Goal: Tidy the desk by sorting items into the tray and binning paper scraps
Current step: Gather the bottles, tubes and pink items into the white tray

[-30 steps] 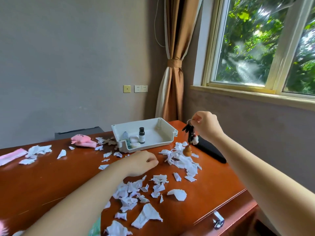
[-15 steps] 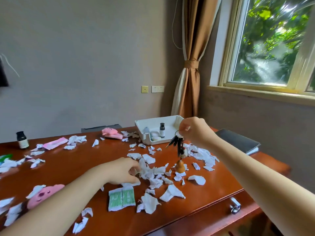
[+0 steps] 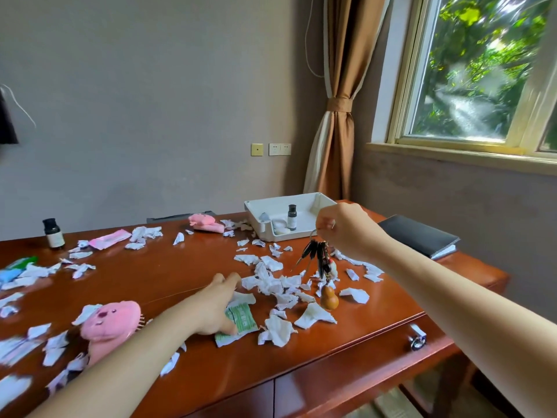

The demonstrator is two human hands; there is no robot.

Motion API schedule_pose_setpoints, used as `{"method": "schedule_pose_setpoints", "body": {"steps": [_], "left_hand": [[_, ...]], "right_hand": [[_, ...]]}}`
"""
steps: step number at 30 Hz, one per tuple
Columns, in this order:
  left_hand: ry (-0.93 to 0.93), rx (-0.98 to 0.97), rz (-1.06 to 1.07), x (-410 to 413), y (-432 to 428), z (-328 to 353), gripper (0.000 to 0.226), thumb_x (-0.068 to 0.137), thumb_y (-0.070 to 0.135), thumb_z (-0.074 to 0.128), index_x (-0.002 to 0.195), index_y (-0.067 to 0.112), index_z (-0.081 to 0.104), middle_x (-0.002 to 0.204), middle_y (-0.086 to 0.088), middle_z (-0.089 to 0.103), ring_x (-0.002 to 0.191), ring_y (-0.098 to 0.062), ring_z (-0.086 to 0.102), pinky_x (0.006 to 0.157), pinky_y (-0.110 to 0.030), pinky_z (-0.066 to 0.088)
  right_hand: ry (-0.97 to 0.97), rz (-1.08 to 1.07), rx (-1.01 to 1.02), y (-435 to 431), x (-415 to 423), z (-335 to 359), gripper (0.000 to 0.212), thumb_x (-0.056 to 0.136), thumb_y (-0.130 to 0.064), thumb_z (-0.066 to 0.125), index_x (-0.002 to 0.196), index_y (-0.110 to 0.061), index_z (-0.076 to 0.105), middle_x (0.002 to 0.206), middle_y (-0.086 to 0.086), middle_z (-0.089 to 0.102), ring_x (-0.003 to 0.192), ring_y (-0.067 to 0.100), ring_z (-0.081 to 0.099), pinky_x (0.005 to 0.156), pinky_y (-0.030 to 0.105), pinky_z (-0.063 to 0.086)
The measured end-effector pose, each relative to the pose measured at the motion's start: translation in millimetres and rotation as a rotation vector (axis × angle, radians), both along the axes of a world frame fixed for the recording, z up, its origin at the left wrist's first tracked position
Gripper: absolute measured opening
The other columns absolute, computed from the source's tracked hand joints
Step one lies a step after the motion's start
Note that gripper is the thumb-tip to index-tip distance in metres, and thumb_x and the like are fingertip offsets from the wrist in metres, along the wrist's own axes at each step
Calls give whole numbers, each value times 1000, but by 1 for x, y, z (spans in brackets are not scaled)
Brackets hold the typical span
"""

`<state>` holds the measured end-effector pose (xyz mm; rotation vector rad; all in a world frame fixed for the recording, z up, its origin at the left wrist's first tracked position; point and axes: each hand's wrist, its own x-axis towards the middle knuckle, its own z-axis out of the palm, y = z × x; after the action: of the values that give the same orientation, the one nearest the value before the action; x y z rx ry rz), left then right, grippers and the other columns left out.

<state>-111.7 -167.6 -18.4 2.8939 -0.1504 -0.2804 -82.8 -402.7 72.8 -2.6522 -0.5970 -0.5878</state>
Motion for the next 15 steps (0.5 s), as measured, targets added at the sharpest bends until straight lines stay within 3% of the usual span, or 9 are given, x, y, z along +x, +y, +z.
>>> {"method": "schedule_pose_setpoints", "body": {"steps": [8,12,15], "left_hand": [[-56,-67,37,-9,5,-7,54,82,30,69,128,25,41,127,0,49,103,-16,53,83,-29,51],[-155,-168,52,-10,8,-8,21,94,25,54,114,22,55,123,-4,59,93,-16,63,67,-25,49],[-194,-273,82,-9,6,0,34,99,24,45,131,16,51,140,-3,49,122,-19,53,77,-18,48]], "right_hand": [[12,-12,-5,1,-7,-1,16,92,-7,53,97,-5,68,88,3,60,74,13,52,52,9,31],[19,-11,-1,2,-4,-3,16,92,-7,53,96,-6,68,96,8,67,73,14,55,53,10,36],[25,-25,3,3,0,-1,15,91,-6,53,94,-6,68,96,9,68,74,16,55,54,13,39]]}}
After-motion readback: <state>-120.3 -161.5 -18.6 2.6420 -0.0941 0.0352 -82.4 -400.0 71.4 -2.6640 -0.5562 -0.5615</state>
